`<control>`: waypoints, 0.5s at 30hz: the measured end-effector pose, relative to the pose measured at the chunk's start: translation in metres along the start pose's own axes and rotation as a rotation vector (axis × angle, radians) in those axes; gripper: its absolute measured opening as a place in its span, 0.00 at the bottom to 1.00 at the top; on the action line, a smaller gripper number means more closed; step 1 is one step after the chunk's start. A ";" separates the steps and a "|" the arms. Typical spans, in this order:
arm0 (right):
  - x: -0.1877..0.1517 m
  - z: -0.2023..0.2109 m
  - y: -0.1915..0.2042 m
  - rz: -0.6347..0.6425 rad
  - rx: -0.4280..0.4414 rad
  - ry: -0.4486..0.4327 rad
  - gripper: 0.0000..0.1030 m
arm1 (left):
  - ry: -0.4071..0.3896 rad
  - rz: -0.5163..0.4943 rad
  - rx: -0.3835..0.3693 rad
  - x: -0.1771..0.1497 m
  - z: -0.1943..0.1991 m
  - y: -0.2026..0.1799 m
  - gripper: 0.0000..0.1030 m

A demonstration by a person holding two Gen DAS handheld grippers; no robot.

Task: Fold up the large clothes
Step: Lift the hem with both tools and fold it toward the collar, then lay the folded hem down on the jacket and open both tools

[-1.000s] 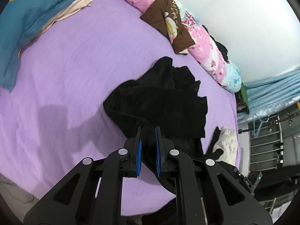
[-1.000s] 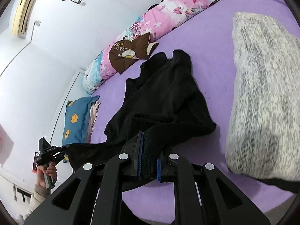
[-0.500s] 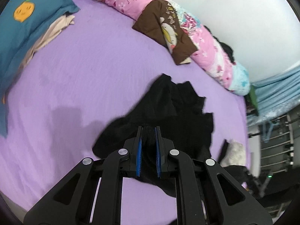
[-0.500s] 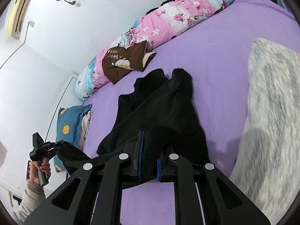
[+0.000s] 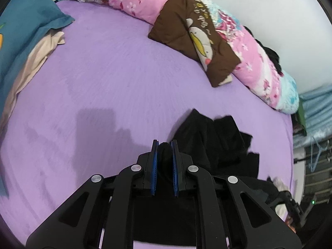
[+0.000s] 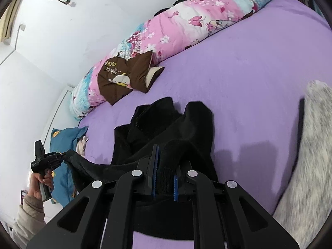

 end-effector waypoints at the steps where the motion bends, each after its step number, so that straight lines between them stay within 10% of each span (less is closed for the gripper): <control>1: 0.005 -0.007 -0.004 -0.032 0.015 0.007 0.10 | 0.005 0.007 0.011 0.006 -0.009 0.000 0.11; 15: 0.054 -0.119 -0.053 -0.206 -0.017 0.054 0.10 | 0.071 0.004 0.156 0.076 -0.130 0.011 0.16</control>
Point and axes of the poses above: each gripper's, at about its wrist camera, not at the fingertips, and z roughly against the way its jaws point, y to its left, x to its top, the point moved 1 cm from there along -z, roughly the way its jaws point, and after that the axes turned 8 degrees about -x, right-handed, at the moved point
